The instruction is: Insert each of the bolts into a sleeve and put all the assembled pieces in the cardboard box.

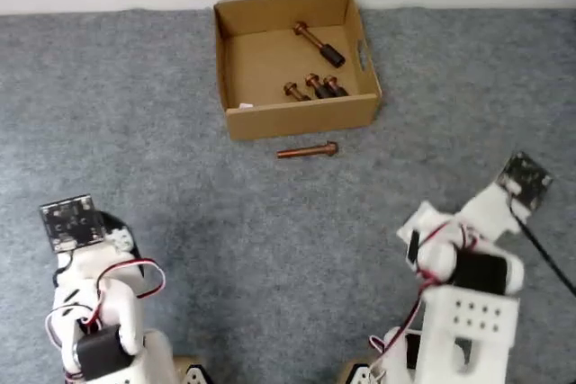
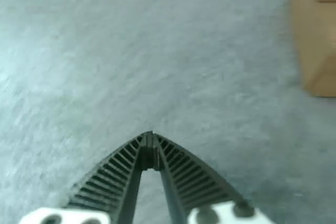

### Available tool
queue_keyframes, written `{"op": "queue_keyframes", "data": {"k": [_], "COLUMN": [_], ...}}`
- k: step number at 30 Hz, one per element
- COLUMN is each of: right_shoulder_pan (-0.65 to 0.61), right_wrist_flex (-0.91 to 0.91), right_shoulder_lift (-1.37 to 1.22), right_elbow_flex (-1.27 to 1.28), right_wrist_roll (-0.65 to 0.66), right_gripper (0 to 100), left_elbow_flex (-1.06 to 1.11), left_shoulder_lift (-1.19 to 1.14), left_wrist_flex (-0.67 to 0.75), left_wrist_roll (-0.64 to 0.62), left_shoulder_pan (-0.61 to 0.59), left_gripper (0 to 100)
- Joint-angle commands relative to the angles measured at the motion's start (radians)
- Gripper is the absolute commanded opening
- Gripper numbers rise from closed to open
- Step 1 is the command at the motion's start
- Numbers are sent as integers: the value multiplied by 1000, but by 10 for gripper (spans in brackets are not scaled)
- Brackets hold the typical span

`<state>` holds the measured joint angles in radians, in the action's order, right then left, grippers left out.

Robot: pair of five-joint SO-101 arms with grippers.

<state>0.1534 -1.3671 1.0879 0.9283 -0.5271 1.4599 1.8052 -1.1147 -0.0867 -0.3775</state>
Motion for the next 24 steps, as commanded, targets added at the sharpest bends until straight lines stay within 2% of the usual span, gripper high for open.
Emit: {"op": "queue_keyframes", "data": {"k": [1, 10, 13, 19, 24], "right_shoulder_pan": [21, 21, 24, 21, 21], "right_wrist_flex": [22, -10, -41, -24, -19], "right_shoulder_lift": [134, 358, 392, 430, 447], "right_elbow_flex": [51, 161, 164, 212, 218], "right_wrist_roll": [40, 41, 41, 78, 83], "right_gripper": [9, 8, 8, 8, 8], "left_elbow_flex": [-101, -128, -189, -453, -763], "left_shoulder_lift": [0, -2, -64, -471, -844], "left_wrist_flex": [-52, -64, -64, -74, -198], "left_wrist_roll": [15, 17, 17, 11, -25], "left_shoulder_pan": [97, 192, 210, 261, 376], "left_gripper": [6, 6, 6, 6, 6]}}
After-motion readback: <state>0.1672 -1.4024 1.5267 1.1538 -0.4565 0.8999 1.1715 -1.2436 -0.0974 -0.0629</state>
